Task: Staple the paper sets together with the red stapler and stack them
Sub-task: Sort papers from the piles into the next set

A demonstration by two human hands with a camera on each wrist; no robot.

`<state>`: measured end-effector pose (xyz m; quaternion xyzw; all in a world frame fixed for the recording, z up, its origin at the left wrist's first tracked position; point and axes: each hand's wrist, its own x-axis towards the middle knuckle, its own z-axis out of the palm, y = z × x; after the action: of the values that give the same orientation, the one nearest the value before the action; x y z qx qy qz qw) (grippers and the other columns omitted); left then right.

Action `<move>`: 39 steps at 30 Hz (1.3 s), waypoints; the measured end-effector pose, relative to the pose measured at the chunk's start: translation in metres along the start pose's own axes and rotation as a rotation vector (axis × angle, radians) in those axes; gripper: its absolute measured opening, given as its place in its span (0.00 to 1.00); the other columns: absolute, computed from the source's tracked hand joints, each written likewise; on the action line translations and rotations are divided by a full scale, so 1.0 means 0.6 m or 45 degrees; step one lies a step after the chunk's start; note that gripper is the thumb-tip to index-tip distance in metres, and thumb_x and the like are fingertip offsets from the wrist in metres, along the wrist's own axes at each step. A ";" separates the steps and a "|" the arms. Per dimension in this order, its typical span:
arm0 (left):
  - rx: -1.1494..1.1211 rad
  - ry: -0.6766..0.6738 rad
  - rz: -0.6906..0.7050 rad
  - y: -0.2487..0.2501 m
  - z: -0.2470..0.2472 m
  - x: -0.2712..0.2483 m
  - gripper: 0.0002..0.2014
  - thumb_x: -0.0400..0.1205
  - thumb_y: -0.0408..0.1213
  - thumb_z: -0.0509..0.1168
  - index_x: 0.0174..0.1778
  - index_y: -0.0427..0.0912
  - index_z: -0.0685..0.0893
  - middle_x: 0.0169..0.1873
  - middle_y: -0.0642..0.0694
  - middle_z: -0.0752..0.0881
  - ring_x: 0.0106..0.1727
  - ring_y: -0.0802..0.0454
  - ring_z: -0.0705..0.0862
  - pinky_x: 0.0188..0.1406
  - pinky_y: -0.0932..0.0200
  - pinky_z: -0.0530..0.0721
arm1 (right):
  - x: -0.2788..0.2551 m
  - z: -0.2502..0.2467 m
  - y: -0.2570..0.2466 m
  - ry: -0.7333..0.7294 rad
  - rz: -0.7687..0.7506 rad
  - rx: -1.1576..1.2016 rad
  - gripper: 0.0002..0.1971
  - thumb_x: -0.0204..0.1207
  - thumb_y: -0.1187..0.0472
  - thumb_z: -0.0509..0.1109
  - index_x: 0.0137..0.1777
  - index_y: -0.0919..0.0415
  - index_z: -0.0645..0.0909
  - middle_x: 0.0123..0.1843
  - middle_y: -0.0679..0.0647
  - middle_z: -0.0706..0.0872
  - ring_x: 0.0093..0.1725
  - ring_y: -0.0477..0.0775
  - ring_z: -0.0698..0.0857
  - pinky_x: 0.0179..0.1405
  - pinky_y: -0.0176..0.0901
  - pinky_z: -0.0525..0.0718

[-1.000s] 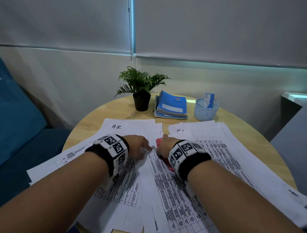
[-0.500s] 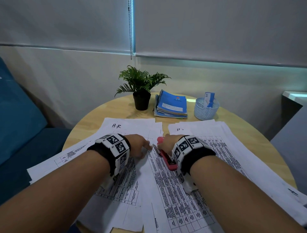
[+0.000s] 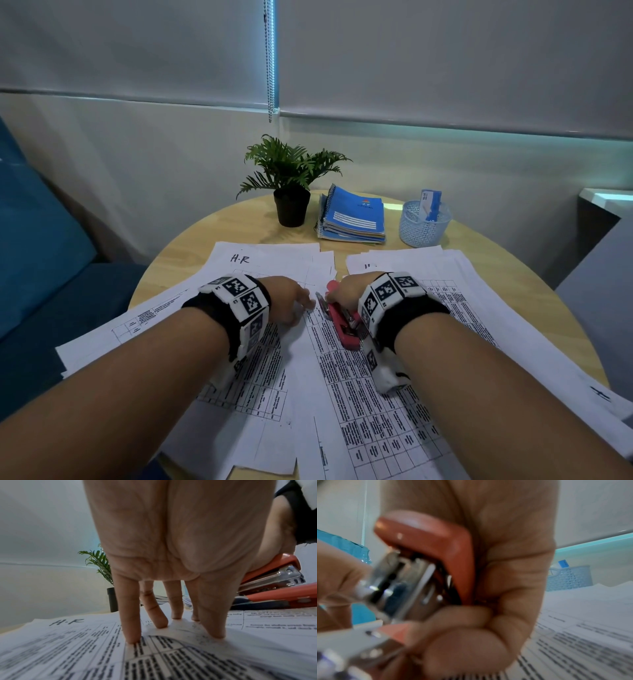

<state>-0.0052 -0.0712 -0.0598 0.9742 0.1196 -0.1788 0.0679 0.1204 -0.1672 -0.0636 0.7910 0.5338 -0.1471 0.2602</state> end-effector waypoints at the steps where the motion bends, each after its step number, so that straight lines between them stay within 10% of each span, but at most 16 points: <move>1: 0.005 -0.002 0.002 -0.001 0.001 0.001 0.24 0.81 0.36 0.62 0.75 0.54 0.73 0.78 0.53 0.67 0.77 0.51 0.68 0.75 0.57 0.65 | -0.003 0.004 0.004 0.045 -0.008 0.051 0.06 0.82 0.57 0.64 0.55 0.57 0.76 0.38 0.49 0.75 0.46 0.57 0.82 0.56 0.51 0.84; 6: -0.085 0.041 -0.057 -0.002 -0.008 0.003 0.20 0.81 0.41 0.64 0.70 0.53 0.78 0.73 0.51 0.73 0.71 0.50 0.74 0.67 0.59 0.72 | -0.049 0.052 0.054 0.111 0.187 0.299 0.19 0.82 0.40 0.51 0.44 0.52 0.76 0.41 0.50 0.83 0.43 0.54 0.84 0.51 0.50 0.81; 10: -0.071 0.079 -0.267 0.000 -0.010 0.008 0.25 0.79 0.49 0.66 0.72 0.49 0.71 0.68 0.45 0.71 0.66 0.45 0.77 0.58 0.55 0.76 | -0.087 0.072 0.098 0.117 0.320 0.207 0.20 0.86 0.49 0.50 0.68 0.59 0.73 0.57 0.58 0.82 0.57 0.61 0.82 0.56 0.51 0.77; 19: -0.081 0.034 -0.382 0.008 -0.029 0.013 0.30 0.74 0.50 0.73 0.67 0.39 0.76 0.63 0.43 0.81 0.62 0.46 0.80 0.54 0.59 0.78 | -0.112 0.089 0.145 0.447 0.837 0.717 0.31 0.78 0.41 0.62 0.75 0.58 0.65 0.73 0.60 0.71 0.70 0.63 0.75 0.65 0.55 0.77; 24: -0.247 0.043 -0.391 0.014 -0.022 0.007 0.33 0.73 0.48 0.74 0.70 0.42 0.68 0.66 0.44 0.78 0.63 0.47 0.78 0.54 0.59 0.75 | -0.091 0.049 0.085 0.512 0.459 1.153 0.18 0.77 0.52 0.69 0.56 0.66 0.82 0.55 0.59 0.87 0.54 0.56 0.85 0.56 0.47 0.84; 29: -0.312 0.246 -0.238 0.021 -0.023 -0.009 0.20 0.79 0.45 0.67 0.65 0.42 0.78 0.60 0.45 0.82 0.58 0.49 0.79 0.52 0.61 0.74 | -0.065 0.035 0.014 0.367 0.313 1.381 0.12 0.77 0.55 0.69 0.38 0.64 0.80 0.30 0.54 0.80 0.25 0.48 0.76 0.24 0.35 0.74; 39: -0.726 0.493 -0.020 0.010 -0.011 -0.033 0.08 0.78 0.32 0.66 0.51 0.43 0.84 0.40 0.52 0.82 0.39 0.59 0.78 0.34 0.68 0.74 | -0.058 0.026 -0.010 0.280 0.375 2.072 0.04 0.73 0.62 0.74 0.42 0.60 0.82 0.24 0.51 0.74 0.14 0.43 0.69 0.12 0.28 0.63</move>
<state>-0.0196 -0.0797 -0.0457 0.9310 0.1830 0.0494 0.3121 0.1025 -0.2007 -0.0601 0.8036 0.1743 -0.3731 -0.4297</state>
